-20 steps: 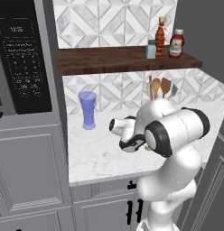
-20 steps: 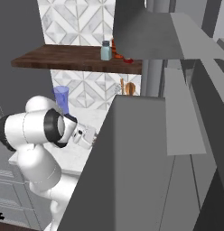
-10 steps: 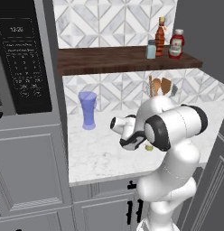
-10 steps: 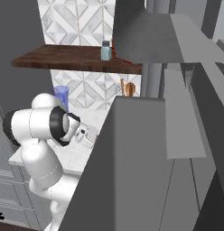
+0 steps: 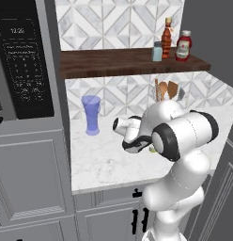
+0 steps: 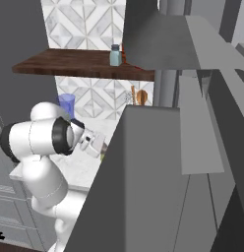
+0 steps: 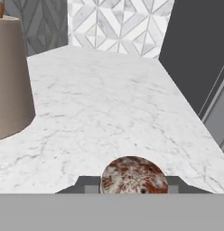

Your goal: Put the shaker and condiment bottle from the counter next to their counterparts in the cabinet.

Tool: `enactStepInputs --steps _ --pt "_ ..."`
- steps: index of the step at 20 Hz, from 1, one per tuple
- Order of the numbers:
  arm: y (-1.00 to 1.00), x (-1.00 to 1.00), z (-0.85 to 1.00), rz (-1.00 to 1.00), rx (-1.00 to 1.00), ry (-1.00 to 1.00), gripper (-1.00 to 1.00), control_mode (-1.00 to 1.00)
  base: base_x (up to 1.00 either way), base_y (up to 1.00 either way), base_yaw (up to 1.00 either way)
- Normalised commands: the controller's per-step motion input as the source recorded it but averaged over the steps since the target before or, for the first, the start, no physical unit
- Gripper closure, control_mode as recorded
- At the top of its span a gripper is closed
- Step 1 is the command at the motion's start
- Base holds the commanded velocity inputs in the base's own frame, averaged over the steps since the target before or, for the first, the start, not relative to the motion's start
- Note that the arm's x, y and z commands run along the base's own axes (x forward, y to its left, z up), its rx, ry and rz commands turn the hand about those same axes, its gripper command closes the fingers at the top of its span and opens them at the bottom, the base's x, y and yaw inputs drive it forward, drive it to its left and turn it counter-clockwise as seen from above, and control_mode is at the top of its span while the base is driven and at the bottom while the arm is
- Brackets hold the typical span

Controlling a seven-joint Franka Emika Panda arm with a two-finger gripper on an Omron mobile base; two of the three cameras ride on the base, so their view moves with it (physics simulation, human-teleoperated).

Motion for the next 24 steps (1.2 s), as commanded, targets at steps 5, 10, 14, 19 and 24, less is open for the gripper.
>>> enactStepInputs --steps 5,10,14,19,24 --pt "0.01 0.00 0.56 0.01 0.00 -0.05 1.00 -1.00 0.00 0.00 0.00" --pt "0.00 -0.01 0.72 0.00 0.00 -0.04 1.00 -1.00 0.00 0.00 0.00" --pt "0.04 -0.12 0.73 0.00 0.00 -0.08 1.00 -1.00 0.00 0.00 0.00" --pt "0.13 -0.32 0.61 0.00 -0.01 -0.11 1.00 -1.00 0.00 0.00 0.00" --pt "0.19 -0.44 0.56 0.02 0.00 -0.11 1.00 -1.00 0.00 0.00 0.00"
